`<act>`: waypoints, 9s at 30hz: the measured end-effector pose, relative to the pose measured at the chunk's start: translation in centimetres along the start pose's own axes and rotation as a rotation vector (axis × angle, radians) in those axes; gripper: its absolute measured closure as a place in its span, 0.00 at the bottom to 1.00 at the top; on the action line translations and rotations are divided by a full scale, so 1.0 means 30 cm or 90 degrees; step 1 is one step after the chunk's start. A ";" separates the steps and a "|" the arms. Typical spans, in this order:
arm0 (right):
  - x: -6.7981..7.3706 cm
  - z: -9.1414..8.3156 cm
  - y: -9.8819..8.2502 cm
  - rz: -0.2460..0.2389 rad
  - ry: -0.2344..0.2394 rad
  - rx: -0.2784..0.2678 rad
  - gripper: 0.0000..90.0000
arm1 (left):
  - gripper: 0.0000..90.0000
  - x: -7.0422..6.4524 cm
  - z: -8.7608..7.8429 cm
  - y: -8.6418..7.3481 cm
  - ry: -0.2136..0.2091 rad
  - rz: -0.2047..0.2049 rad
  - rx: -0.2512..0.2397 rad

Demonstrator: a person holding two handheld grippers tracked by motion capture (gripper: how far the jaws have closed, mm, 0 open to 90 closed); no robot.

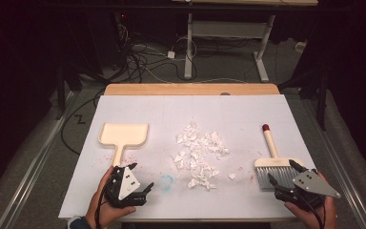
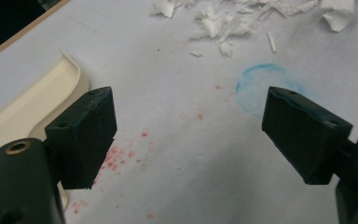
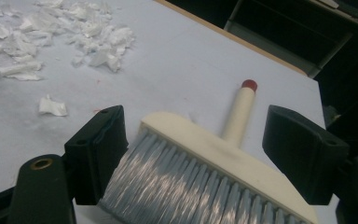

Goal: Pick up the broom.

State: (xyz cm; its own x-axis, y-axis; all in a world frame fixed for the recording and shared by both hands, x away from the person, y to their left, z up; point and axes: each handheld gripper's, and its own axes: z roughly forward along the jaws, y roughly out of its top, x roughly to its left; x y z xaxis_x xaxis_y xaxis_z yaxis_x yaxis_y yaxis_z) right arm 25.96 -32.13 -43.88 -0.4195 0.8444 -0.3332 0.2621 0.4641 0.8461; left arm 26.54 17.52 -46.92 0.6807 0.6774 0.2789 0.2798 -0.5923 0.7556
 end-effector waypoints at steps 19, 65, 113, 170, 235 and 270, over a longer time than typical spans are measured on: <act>-0.144 0.099 0.055 0.101 -0.026 0.161 0.36 | 0.18 -0.009 0.012 0.003 -0.003 0.020 0.021; -0.264 0.260 0.144 0.225 0.019 0.141 0.79 | 0.19 -0.009 0.014 0.015 -0.025 -0.006 0.019; 0.220 0.037 0.422 0.068 0.183 -0.115 0.78 | 0.69 -0.265 0.238 0.509 -0.313 -0.069 -0.142; 0.093 0.198 0.385 -0.141 0.342 0.034 0.75 | 0.22 0.039 -0.108 -0.001 -0.045 -0.014 -0.027; 0.198 0.427 0.415 -0.342 0.410 -0.012 0.75 | 0.18 0.006 -0.082 -0.083 -0.026 -0.010 0.016; 0.295 0.544 0.403 -0.374 0.456 0.022 0.75 | 0.18 -0.006 -0.056 -0.077 -0.046 -0.008 0.035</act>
State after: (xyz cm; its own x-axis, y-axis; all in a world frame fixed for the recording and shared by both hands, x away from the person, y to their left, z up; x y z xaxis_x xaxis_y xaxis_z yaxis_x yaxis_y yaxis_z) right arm 39.61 -14.67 -43.38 -0.9270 0.1093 -0.3587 -0.1420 0.7831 0.6055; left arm 24.63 19.51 -47.73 0.7233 0.6529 0.2249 0.3240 -0.6085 0.7244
